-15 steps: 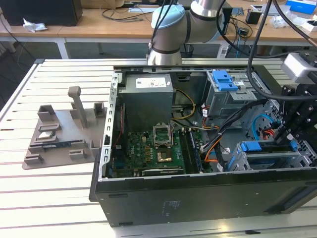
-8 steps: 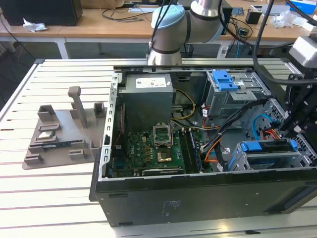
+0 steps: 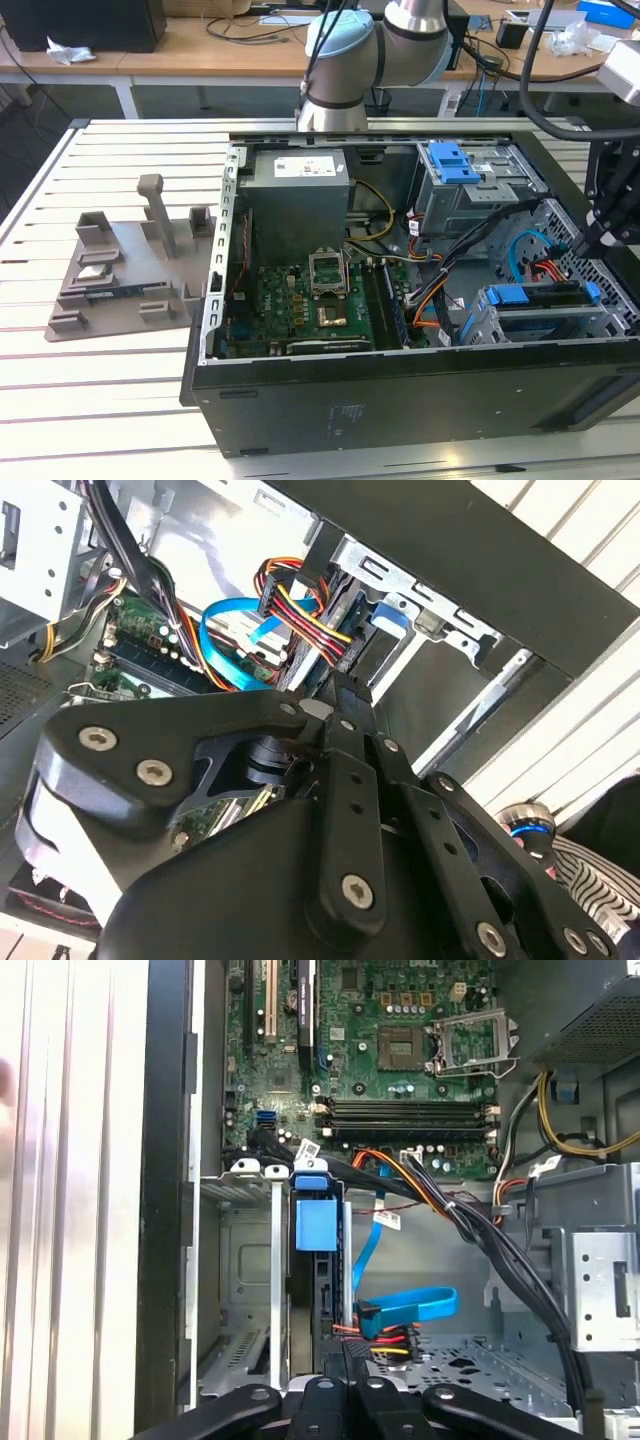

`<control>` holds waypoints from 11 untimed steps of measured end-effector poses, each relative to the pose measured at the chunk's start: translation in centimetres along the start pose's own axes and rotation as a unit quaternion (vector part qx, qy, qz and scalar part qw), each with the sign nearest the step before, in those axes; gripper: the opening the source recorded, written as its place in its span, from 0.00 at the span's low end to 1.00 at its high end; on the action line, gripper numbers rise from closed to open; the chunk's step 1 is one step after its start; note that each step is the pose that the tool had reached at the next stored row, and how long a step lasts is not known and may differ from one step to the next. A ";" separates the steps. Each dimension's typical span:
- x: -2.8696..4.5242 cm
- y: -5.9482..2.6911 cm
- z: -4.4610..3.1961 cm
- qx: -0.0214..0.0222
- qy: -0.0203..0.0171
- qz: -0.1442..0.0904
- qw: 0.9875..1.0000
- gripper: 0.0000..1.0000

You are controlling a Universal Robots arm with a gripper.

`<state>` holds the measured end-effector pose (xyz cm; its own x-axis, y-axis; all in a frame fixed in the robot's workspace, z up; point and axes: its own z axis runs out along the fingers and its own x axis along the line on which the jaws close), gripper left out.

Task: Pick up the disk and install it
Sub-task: 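Insert the first disk wire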

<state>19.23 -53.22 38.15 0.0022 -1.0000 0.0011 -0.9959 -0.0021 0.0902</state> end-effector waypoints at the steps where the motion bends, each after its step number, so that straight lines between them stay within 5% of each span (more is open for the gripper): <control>1: 0.00 0.01 -0.15 0.000 0.000 0.000 1.000 0.11; 5: 0.00 0.06 -0.71 0.000 0.000 0.000 1.000 0.11; 11: 0.00 0.23 -2.53 0.000 0.000 0.000 1.000 0.11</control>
<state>19.23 -53.22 40.69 0.0022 -1.0000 0.0012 -0.9959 -0.0021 0.0902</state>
